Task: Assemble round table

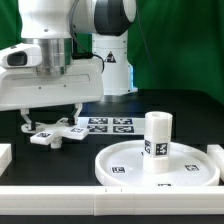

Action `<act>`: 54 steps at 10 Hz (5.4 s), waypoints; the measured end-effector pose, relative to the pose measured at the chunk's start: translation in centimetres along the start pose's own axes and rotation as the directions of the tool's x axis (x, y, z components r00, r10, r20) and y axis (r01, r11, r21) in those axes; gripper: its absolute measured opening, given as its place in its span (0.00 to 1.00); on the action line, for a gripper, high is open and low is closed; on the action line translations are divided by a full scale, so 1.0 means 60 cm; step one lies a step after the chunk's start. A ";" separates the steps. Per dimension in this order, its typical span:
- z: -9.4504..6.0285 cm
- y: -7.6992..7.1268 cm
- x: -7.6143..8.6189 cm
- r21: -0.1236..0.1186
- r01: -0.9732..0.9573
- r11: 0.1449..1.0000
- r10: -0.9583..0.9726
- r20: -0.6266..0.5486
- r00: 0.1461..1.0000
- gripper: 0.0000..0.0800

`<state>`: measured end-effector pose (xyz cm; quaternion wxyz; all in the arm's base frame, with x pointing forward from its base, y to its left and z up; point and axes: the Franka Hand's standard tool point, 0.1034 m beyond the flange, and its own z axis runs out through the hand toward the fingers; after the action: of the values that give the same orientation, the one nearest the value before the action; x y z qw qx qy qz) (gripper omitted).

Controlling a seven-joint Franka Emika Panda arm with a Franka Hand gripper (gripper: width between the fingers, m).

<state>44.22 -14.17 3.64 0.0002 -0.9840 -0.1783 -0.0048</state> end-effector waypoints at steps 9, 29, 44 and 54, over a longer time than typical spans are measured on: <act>0.011 -0.009 -0.002 0.008 0.007 1.000 -0.007 0.011 1.000 0.81; -0.204 -0.189 0.265 0.071 -0.264 0.962 0.267 -0.032 0.963 0.55; -0.151 -0.206 0.267 0.050 -0.252 0.966 0.256 -0.076 0.964 0.55; -0.140 -0.200 0.283 0.046 -0.245 0.968 0.248 -0.077 0.966 0.55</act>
Offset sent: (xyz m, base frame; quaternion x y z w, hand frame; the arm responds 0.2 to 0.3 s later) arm 0.0046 0.0047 0.0001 -0.0010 0.0027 0.0001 1.0000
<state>55.84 2.99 12.21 0.0258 -0.9973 -0.0545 -0.0419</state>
